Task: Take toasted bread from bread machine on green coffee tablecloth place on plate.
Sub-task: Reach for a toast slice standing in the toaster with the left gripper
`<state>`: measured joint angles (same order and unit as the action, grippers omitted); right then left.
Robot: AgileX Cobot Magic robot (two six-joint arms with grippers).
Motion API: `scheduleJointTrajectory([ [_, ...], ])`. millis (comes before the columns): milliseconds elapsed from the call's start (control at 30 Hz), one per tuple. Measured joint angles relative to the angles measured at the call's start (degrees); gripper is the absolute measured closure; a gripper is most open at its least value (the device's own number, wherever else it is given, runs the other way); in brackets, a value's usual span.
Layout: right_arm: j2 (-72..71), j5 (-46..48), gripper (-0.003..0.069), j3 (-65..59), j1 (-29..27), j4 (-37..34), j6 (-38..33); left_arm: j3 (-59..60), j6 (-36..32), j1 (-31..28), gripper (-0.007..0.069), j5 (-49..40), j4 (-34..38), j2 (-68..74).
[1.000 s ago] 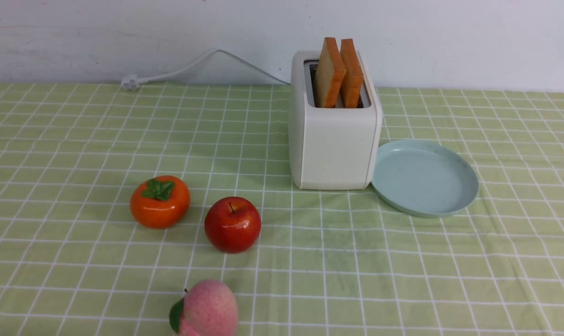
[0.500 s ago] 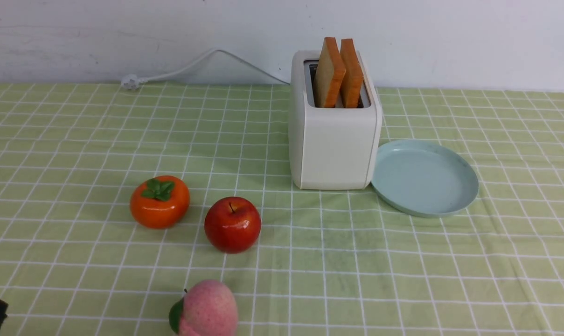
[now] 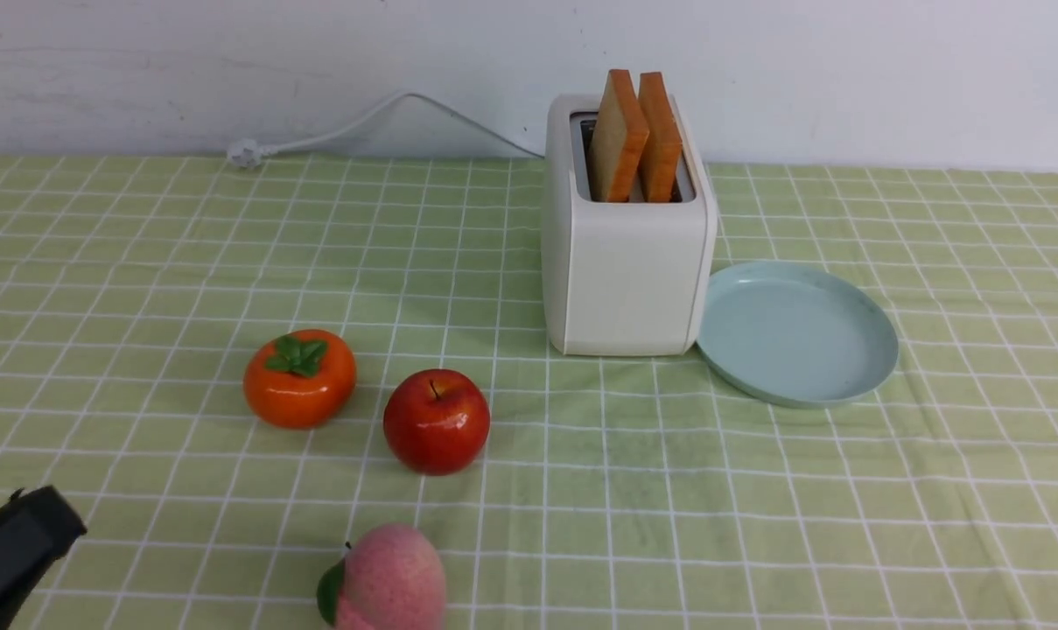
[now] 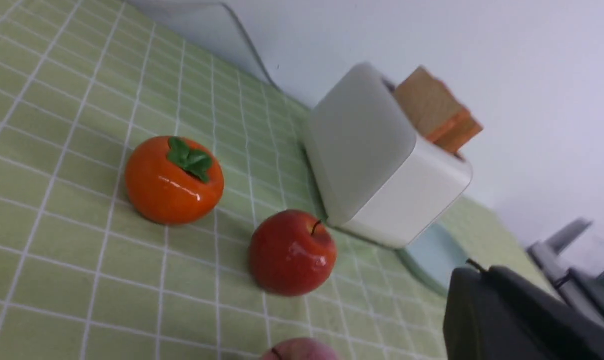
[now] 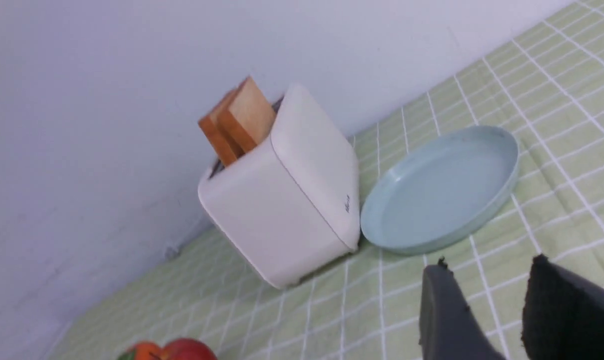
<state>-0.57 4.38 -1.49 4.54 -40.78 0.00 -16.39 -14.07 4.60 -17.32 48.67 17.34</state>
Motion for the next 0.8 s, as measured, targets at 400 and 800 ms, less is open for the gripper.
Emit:
scheduleJointTrajectory([
  [400,15.1,28.5,0.0602,23.9,0.0,7.9,-14.3,-21.5,-40.1,0.0,0.0638,-2.5,32.1,31.0],
  [800,19.7,32.1,0.0665,29.1,0.0,10.4,-18.9,-36.8,-75.0,21.7,0.0638,9.1,49.4,56.1],
])
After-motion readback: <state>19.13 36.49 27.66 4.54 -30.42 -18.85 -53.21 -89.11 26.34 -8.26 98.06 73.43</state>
